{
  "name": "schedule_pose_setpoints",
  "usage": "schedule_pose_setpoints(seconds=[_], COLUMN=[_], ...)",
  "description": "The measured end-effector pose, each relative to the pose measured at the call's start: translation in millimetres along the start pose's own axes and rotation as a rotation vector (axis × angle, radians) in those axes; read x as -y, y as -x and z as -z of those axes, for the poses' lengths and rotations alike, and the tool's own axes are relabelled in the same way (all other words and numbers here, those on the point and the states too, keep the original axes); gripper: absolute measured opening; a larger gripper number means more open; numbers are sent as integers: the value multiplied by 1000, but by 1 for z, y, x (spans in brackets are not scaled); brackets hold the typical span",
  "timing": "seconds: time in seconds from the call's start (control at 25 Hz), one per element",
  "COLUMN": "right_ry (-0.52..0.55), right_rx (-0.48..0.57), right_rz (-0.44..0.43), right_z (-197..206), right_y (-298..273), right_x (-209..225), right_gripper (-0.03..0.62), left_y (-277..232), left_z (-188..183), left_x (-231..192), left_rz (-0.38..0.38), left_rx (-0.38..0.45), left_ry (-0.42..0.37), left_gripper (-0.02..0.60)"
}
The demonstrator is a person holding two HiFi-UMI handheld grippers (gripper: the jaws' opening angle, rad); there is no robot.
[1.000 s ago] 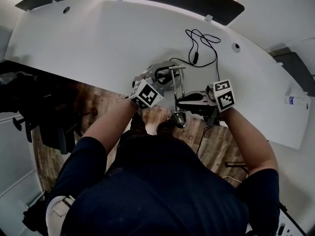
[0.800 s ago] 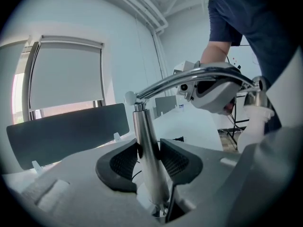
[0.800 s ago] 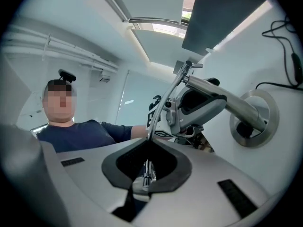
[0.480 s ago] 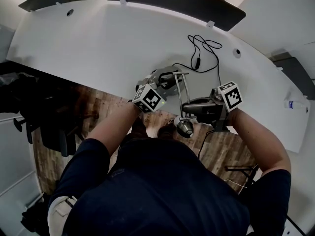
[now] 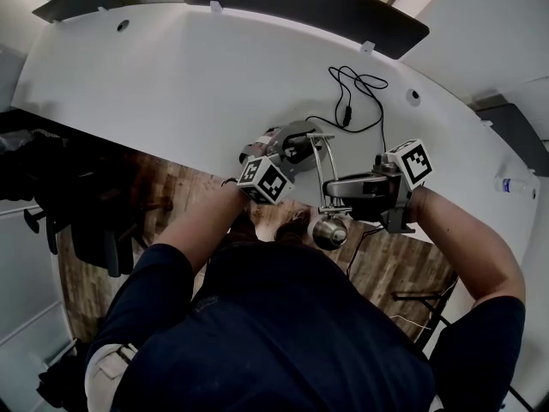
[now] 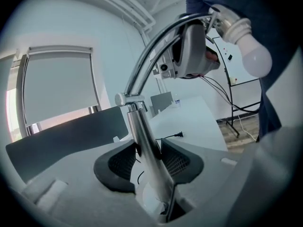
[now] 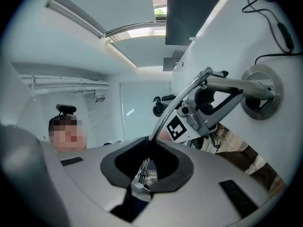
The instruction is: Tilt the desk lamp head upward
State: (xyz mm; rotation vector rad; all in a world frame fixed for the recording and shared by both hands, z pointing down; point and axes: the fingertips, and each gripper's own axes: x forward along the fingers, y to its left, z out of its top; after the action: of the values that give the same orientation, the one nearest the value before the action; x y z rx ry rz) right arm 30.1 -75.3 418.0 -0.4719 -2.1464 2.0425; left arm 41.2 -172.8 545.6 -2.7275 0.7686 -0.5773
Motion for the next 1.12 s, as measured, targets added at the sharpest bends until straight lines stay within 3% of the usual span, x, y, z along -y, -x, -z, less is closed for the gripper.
schedule_pose_setpoints(seconds=[0.52, 1.12], right_ry=[-70, -36], right_rx=[-46, -50], right_rz=[-9, -15], right_z=[-18, -26], right_y=[6, -1], right_x=[-10, -23], right_gripper=[54, 74], left_y=[-8, 1], left_z=[4, 4], left_x=[-4, 0], left_rz=[-1, -29], left_rx=[9, 11], left_ry=[6, -12], left_gripper=[161, 163])
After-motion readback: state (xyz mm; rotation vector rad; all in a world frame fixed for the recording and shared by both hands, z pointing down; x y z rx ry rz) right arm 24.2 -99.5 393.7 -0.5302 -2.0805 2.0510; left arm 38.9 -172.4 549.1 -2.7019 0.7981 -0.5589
